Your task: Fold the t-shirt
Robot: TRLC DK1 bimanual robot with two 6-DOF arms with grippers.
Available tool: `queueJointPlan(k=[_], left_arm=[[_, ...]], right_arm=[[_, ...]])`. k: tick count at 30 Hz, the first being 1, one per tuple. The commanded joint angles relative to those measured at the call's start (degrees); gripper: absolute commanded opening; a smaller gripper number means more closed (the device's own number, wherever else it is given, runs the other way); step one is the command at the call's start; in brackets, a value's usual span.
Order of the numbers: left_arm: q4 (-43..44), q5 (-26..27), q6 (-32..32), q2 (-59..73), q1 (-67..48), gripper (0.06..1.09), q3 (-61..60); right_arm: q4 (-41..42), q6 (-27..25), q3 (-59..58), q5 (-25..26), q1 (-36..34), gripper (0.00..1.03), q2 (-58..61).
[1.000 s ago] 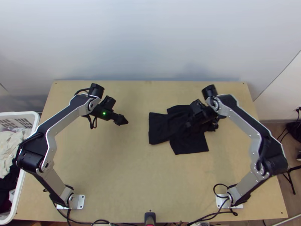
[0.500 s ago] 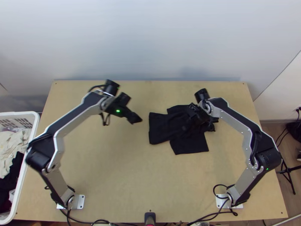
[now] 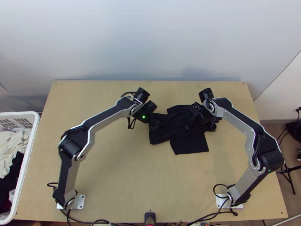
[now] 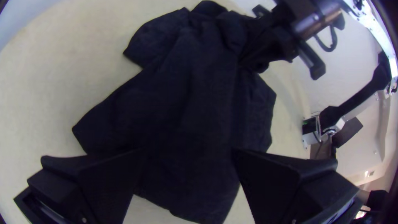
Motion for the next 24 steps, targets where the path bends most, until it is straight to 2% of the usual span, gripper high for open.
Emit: queueJointPlan(k=[1, 7, 15, 20, 21, 24], left_arm=[[-0.93, -5.11, 0.15, 5.39, -1.82, 1.04, 1.89], [-1.72, -7.84, 0.32, 7.33, -1.82, 1.04, 2.59], [-3.04, -7.93, 0.94, 7.5, -1.82, 1.04, 3.38], [-3.66, -7.14, 2.96, 3.02, -1.82, 1.04, 1.54], [-3.74, -6.52, 3.31, 1.61, -1.82, 1.04, 0.92], [-5.33, -3.36, 4.54, -3.13, -1.65, 1.04, -0.31]], right_arm=[[0.14, -1.18, -0.21, 0.23, -3.37, 0.03, -1.3], [-0.65, -5.75, -0.03, 0.14, -13.57, 0.03, -3.15], [-4.87, -14.02, -1.88, 0.14, -29.21, 0.03, -5.35], [-7.24, -14.28, -1.26, -0.04, -33.43, 0.03, -9.3], [-7.42, -14.02, -0.91, -0.65, -33.52, 0.07, -10.09], [-10.06, -13.49, 0.67, -4.61, -33.08, 0.37, -10.62]])
